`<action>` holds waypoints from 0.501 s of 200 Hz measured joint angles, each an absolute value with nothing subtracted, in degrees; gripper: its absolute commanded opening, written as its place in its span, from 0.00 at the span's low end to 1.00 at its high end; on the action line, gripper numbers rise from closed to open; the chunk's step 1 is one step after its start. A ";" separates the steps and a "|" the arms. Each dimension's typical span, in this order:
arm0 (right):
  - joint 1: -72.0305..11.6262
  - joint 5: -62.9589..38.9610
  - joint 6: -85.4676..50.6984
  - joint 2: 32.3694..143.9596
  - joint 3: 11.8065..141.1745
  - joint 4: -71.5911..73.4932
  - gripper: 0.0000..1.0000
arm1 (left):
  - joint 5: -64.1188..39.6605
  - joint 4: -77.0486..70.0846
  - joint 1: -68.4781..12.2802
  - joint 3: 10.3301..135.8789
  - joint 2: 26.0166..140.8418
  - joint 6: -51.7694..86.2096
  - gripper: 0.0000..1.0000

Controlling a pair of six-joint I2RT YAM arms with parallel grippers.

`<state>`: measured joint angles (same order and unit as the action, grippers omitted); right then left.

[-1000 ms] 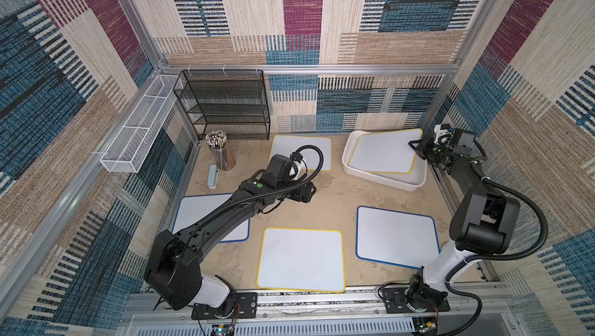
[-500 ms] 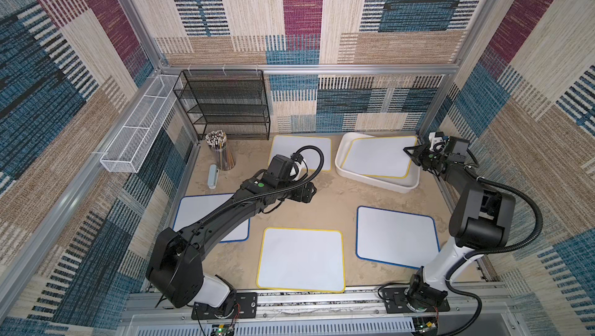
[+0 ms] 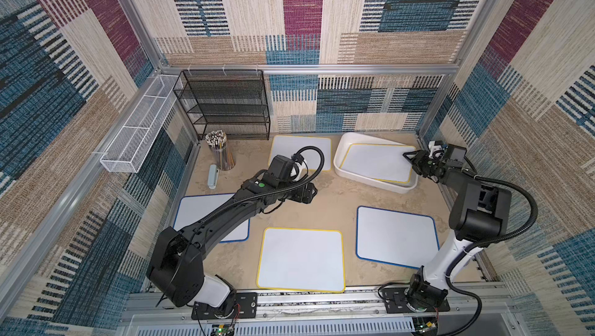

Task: Put the whiteboard into the storage box
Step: Place the whiteboard in the storage box.

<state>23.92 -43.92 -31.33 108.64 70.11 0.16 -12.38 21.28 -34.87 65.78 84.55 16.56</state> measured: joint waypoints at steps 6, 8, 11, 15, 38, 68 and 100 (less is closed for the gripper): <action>23.90 -43.33 -31.11 108.75 70.43 0.10 0.54 | -12.38 21.28 -34.87 65.78 84.66 16.56 0.87; 23.88 -43.13 -31.00 108.79 70.59 0.05 0.54 | -12.38 21.28 -34.87 65.78 84.73 16.56 0.87; 23.86 -42.85 -30.89 108.86 70.81 -0.08 0.55 | -12.38 21.28 -34.87 65.78 84.79 16.56 0.87; 23.86 -42.46 -30.72 108.90 71.13 -0.27 0.56 | -12.38 21.28 -34.87 65.78 84.88 16.58 0.87; 23.81 -39.33 -29.52 109.06 72.71 -1.23 0.69 | -12.36 21.30 -34.87 65.95 85.65 16.62 0.87; 23.81 -33.54 -27.64 109.03 73.89 -2.94 0.80 | -11.84 21.80 -34.81 66.94 87.15 16.80 0.87; 23.68 -26.24 -26.26 107.57 73.45 -4.58 0.91 | -8.62 24.40 -34.76 68.58 89.49 17.78 0.87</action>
<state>23.68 -26.24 -26.26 107.57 73.45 -4.58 -8.62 24.40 -34.76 68.58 89.49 17.78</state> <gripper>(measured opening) 0.889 0.873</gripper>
